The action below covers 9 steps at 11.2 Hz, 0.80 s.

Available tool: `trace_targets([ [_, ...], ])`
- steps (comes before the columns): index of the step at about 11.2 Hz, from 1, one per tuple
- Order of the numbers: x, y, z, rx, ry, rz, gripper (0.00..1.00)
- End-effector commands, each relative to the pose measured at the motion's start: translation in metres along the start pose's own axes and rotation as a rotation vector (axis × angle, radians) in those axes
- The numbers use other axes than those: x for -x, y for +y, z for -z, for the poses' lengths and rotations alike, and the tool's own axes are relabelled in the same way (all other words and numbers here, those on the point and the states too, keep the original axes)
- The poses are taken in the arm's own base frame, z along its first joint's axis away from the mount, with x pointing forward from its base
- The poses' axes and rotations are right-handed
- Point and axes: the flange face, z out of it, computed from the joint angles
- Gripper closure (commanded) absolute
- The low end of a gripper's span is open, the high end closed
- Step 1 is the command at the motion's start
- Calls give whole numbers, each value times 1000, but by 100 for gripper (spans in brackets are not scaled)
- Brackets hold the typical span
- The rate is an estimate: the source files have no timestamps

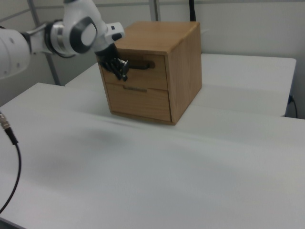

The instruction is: Close the drawer by sliding it

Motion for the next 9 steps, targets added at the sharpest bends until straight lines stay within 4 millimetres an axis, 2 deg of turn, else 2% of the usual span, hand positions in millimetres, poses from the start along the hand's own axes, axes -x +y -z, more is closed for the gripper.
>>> trace_targets([
  [1, 66, 19, 57, 10, -231, 28, 39],
  [2, 80, 27, 69, 9, -269, 16, 22],
  [3, 90, 36, 80, 14, -310, -3, 0],
  [5, 104, 48, 103, 16, -368, -11, 0],
  [7, 107, 57, 113, 26, -378, -30, 0],
  [9, 108, 61, 112, 29, -381, -42, 0],
])
